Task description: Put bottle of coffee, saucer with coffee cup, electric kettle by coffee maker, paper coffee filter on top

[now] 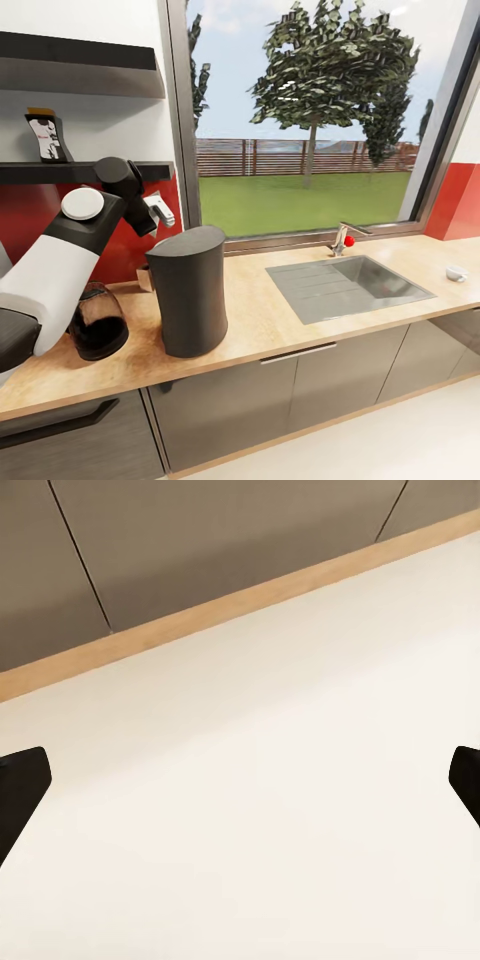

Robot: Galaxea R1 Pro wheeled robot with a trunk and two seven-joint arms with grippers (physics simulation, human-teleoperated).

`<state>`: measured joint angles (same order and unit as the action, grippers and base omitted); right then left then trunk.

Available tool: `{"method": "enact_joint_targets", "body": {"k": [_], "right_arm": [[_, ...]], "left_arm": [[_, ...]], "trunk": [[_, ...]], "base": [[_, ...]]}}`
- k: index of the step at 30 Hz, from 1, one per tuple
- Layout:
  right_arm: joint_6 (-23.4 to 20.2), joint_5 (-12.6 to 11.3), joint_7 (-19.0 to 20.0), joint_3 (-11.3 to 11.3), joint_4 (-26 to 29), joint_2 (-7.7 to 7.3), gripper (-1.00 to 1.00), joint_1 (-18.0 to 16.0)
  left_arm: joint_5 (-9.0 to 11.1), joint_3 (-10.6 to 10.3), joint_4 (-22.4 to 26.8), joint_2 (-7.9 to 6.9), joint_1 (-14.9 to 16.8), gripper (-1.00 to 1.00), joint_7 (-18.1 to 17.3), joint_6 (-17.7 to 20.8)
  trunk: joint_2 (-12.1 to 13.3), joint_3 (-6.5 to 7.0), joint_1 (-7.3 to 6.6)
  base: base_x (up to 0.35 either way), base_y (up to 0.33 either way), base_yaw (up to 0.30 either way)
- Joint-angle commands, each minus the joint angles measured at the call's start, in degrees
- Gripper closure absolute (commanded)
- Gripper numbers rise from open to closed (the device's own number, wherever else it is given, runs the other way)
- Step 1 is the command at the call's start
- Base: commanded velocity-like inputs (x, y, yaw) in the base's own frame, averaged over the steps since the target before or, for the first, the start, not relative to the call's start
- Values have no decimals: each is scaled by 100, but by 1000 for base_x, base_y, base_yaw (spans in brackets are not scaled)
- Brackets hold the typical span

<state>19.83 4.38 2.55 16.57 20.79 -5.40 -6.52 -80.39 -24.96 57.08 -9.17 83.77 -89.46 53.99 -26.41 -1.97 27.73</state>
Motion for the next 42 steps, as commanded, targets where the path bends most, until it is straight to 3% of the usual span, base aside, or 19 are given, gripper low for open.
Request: {"method": "enact_joint_targets", "body": {"k": [1, 42], "right_arm": [[21, 46, 27, 48, -5, 4, -100, -7], [21, 37, 27, 48, -5, 4, -100, -7]], "left_arm": [[-46, -21, 5, -4, 8, 100, -54, 59], [-17, -30, 93, 12, -45, 100, -54, 59]], "trunk": [[-12, -13, 3], [-12, 6, 3]], "base": [[0, 0, 0], [11, 23, -51]]}}
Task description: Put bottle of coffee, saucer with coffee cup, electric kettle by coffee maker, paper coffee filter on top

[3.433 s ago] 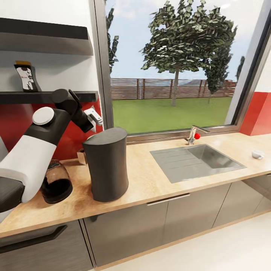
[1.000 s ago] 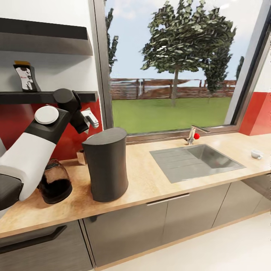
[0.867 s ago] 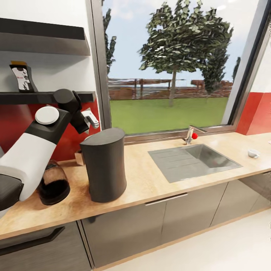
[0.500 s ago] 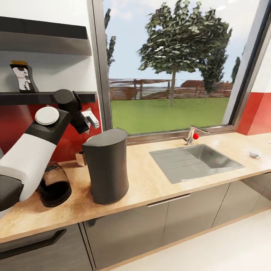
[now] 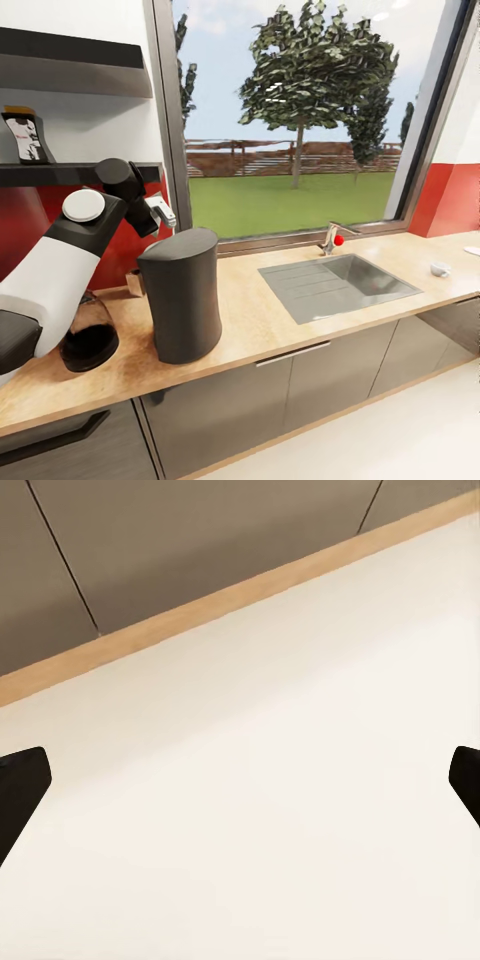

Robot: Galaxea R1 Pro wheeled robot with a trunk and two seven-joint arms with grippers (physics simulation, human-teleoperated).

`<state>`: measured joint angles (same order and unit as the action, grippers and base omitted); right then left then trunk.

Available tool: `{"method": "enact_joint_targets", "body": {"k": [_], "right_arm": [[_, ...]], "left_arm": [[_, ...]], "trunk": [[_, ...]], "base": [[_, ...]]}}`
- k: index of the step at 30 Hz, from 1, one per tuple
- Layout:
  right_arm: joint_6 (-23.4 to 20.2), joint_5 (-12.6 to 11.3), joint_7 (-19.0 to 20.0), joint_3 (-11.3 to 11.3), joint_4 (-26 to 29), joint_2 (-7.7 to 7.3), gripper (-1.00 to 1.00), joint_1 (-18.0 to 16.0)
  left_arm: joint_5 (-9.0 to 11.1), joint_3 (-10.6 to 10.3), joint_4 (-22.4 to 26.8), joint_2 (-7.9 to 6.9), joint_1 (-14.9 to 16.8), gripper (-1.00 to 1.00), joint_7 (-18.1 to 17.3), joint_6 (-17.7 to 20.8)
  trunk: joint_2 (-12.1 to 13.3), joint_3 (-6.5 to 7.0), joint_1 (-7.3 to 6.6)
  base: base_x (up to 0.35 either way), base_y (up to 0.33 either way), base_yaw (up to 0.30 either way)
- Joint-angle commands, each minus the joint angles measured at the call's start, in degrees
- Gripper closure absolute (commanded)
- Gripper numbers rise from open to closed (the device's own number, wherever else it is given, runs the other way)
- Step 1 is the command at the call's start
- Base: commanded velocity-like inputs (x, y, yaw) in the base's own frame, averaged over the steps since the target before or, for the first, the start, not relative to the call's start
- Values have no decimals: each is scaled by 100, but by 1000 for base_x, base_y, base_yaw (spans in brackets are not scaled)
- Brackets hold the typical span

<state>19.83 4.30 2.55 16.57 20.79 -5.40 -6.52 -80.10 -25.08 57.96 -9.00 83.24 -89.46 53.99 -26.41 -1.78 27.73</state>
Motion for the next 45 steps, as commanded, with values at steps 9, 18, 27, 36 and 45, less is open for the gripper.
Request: {"method": "enact_joint_targets", "body": {"k": [9, 18, 27, 36, 45], "right_arm": [[21, 45, 27, 48, 2, 9, -100, -7], [28, 48, 27, 41, 4, 13, -100, -7], [23, 48, 27, 39, 4, 13, -100, -7], [28, 47, 27, 46, 4, 13, -100, -7], [30, 47, 27, 48, 4, 13, -100, -7]], "left_arm": [[13, 10, 5, 24, 8, 100, -54, 60], [37, -1, -8, 35, 0, 100, -54, 74], [30, -13, -73, 118, -1, 100, -54, 76], [21, 14, -74, 198, -1, 100, -54, 51], [15, 7, -83, 131, -1, 100, -54, 50]], "trunk": [[-12, -13, 3], [-12, -13, 3], [-12, -13, 3], [-12, -13, 3], [-12, -13, 3]], "base": [[0, 0, -15], [0, 0, 0], [0, 0, 0], [0, 0, 0], [0, 0, 0]]}}
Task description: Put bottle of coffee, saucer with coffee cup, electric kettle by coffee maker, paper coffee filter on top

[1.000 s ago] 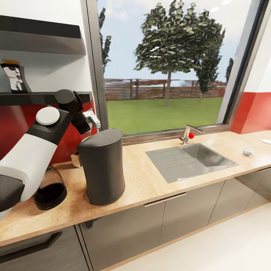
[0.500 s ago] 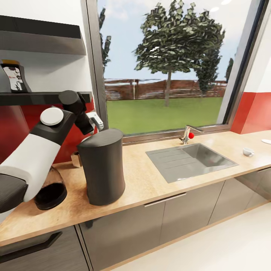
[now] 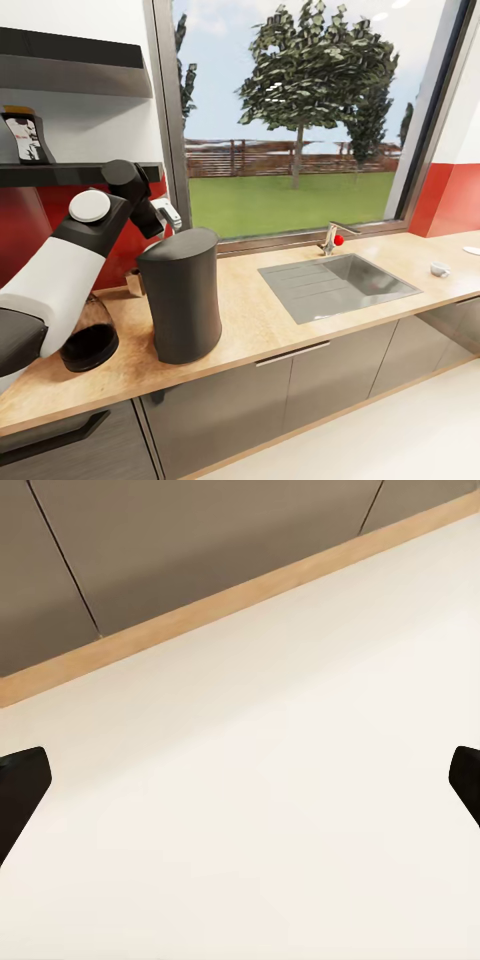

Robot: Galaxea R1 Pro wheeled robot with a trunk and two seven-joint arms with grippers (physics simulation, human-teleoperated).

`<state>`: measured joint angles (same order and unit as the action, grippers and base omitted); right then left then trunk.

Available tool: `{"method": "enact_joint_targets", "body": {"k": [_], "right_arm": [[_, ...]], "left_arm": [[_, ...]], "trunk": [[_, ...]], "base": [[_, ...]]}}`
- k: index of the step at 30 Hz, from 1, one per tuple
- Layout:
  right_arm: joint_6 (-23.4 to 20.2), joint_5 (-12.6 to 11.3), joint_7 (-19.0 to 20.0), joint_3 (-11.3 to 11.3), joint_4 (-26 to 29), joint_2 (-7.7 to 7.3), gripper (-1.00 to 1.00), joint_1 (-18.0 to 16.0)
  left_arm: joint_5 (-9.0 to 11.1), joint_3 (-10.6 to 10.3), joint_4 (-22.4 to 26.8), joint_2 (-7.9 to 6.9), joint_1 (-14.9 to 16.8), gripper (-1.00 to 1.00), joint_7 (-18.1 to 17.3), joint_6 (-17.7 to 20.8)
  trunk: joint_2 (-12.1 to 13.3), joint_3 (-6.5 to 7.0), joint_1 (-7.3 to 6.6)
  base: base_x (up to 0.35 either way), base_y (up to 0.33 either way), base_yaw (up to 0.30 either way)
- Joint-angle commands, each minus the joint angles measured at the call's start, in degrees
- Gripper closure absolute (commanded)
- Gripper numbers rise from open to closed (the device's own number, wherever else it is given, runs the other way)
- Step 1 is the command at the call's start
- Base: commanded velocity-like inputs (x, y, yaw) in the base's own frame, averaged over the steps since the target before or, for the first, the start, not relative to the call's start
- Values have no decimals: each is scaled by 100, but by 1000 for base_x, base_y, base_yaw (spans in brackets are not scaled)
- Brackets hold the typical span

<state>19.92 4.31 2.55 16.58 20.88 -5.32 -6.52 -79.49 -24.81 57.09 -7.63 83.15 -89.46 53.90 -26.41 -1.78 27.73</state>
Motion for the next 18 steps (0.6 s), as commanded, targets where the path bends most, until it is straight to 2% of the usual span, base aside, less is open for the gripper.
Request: {"method": "enact_joint_targets", "body": {"k": [1, 12, 18], "right_arm": [[21, 44, 27, 47, -5, 4, -100, -7], [21, 45, 27, 39, -5, 4, -100, -7], [21, 47, 27, 39, -5, 4, -100, -7]], "left_arm": [[-38, -19, 5, -4, 8, 100, -54, 59], [-43, -20, 4, -2, 8, 100, -54, 59], [-113, -114, 44, 54, 8, 100, -54, 51]], "trunk": [[-12, -13, 3], [-12, -13, 3], [-12, -13, 3]], "base": [[0, 0, 0], [0, 0, 0], [0, 0, 0]]}}
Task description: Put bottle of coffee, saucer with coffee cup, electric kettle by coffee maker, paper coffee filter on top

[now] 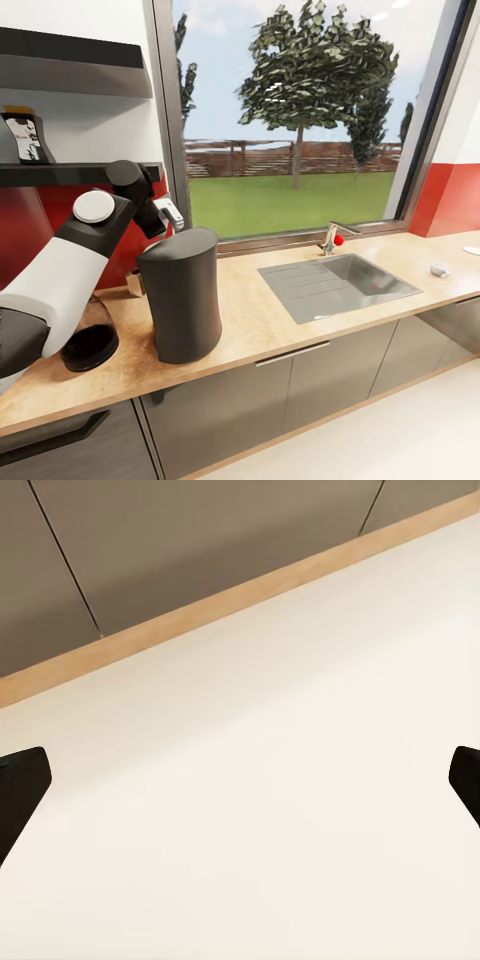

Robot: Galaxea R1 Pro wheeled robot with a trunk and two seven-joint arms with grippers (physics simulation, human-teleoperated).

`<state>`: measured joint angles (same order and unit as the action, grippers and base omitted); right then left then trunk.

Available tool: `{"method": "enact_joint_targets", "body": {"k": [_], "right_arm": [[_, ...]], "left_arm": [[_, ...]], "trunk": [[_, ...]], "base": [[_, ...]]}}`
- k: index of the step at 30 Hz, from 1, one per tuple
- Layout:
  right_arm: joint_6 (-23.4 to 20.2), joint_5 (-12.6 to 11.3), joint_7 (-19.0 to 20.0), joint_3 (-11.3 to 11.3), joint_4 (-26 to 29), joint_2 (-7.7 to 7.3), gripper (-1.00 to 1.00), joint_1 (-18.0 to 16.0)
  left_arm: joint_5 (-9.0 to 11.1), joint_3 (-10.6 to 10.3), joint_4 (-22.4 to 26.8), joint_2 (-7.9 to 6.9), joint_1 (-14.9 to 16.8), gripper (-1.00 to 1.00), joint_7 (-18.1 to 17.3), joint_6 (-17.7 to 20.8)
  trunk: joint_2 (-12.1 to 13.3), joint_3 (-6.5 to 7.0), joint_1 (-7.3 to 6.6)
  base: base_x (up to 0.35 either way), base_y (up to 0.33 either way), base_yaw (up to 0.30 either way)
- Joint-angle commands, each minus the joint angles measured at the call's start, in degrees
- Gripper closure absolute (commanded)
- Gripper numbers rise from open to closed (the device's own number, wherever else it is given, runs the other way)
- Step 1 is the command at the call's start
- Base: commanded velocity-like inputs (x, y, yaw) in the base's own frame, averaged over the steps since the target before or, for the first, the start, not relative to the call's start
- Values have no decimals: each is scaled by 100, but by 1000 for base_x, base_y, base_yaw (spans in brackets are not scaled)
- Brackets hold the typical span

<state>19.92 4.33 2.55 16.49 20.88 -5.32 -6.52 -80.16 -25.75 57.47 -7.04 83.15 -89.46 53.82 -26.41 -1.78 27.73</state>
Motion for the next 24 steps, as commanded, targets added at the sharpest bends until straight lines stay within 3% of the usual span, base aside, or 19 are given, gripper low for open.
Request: {"method": "enact_joint_targets", "body": {"k": [1, 24], "right_arm": [[21, 45, 27, 47, -5, 4, -100, -7], [21, 50, 27, 47, -13, 4, -100, -7]], "left_arm": [[-50, -25, 10, 3, 8, 100, -54, 59], [-66, 0, 1, -3, 54, 100, -54, 58]], "trunk": [[-12, -13, 3], [-12, -13, 3]], "base": [[0, 0, 0], [0, 0, 0]]}}
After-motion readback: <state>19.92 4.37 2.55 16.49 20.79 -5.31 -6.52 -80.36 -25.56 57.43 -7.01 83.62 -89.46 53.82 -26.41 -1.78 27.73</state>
